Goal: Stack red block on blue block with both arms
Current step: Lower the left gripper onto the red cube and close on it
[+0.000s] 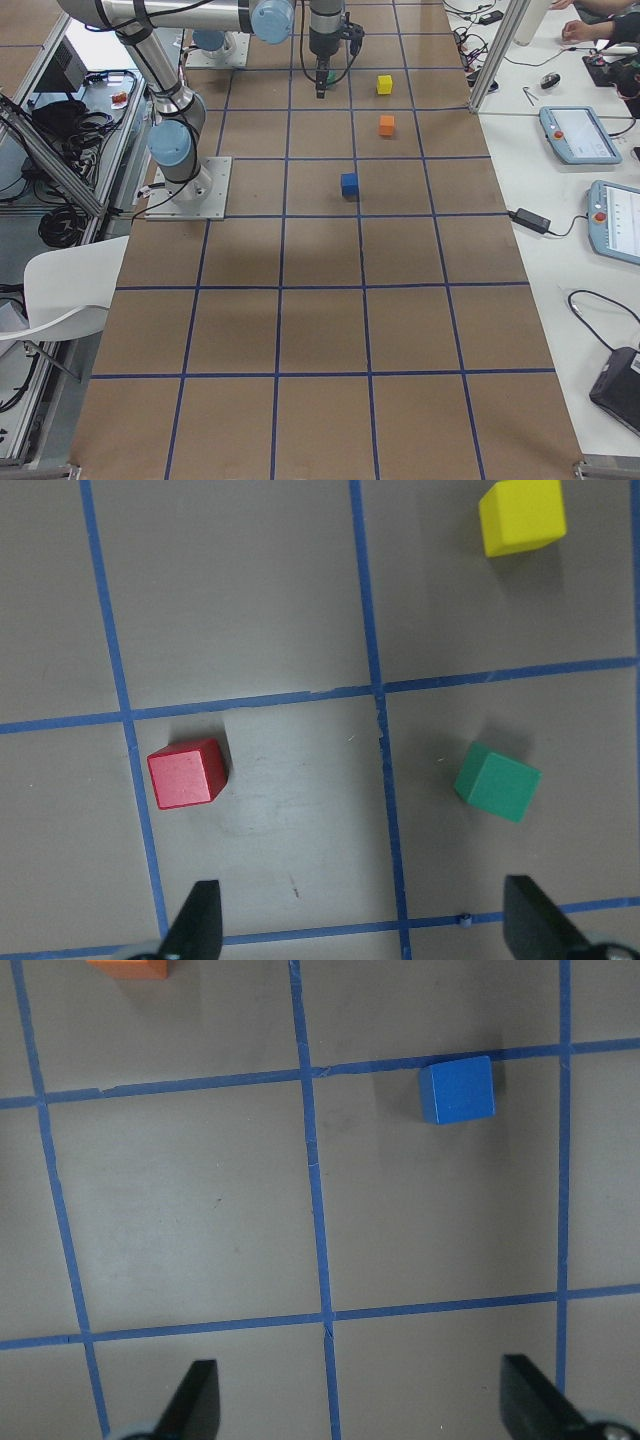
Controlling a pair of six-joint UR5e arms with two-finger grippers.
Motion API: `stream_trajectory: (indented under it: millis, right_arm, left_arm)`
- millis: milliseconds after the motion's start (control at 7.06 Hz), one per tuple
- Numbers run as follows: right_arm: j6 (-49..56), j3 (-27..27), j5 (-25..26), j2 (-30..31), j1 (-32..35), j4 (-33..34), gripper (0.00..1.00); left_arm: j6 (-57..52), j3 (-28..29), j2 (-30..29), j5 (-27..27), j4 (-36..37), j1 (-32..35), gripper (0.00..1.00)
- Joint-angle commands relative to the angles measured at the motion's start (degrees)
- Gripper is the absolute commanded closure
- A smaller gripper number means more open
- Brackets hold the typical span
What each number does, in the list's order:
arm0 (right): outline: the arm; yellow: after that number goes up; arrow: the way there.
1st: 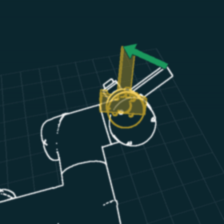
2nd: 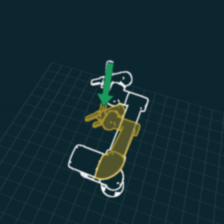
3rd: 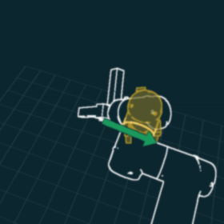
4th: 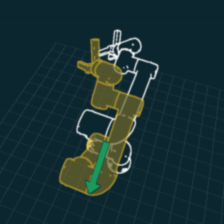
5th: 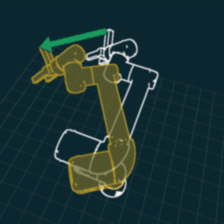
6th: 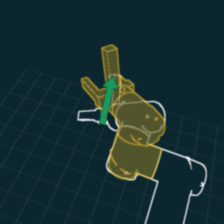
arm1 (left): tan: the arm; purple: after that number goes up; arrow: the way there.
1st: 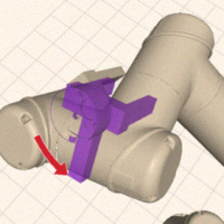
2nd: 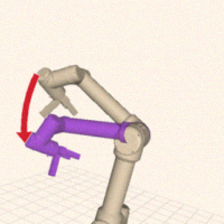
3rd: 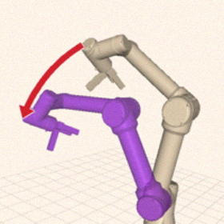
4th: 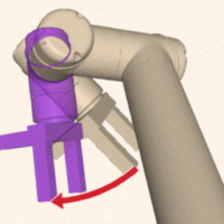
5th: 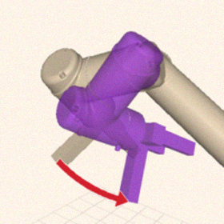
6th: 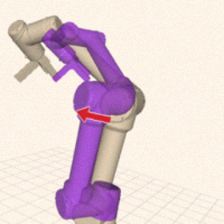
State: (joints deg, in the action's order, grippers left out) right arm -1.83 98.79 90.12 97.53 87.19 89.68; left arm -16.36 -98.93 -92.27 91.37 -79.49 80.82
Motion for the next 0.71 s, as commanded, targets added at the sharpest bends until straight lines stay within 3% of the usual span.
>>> stream_trajectory:
  millis: [0,283,567]
  right_arm:
    - [0.4,0.0,-0.1,-0.2,-0.1,0.8,0.0]
    - [0.4,0.3,-0.1,-0.3,-0.1,0.8,0.0]
    - [0.4,0.3,-0.2,-0.3,-0.1,0.8,0.0]
  left_arm:
    - [-5.0,-6.6,-3.0,-0.7,8.5,-6.0,0.0]
    - [-5.5,-12.1,-5.6,-0.1,19.6,-7.0,0.0]
    - [-5.9,-17.0,-8.1,-0.2,24.9,-9.6,0.0]
